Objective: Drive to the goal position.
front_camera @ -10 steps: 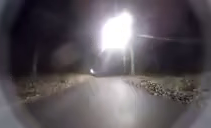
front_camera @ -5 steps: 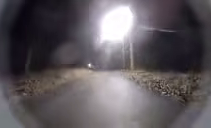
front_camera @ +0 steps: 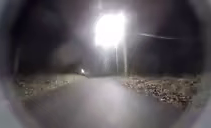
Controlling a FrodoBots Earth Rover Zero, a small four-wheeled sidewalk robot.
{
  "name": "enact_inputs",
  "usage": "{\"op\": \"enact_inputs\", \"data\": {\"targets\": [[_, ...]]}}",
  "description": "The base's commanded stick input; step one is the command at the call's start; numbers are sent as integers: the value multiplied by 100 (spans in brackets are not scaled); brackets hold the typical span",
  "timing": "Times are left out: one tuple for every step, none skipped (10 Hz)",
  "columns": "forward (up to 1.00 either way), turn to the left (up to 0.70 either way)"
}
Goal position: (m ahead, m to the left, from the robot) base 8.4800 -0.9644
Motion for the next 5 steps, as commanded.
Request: {"op": "enact_inputs", "data": {"targets": [[100, 3], [100, 3], [100, 5], [100, 7], [100, 8]]}}
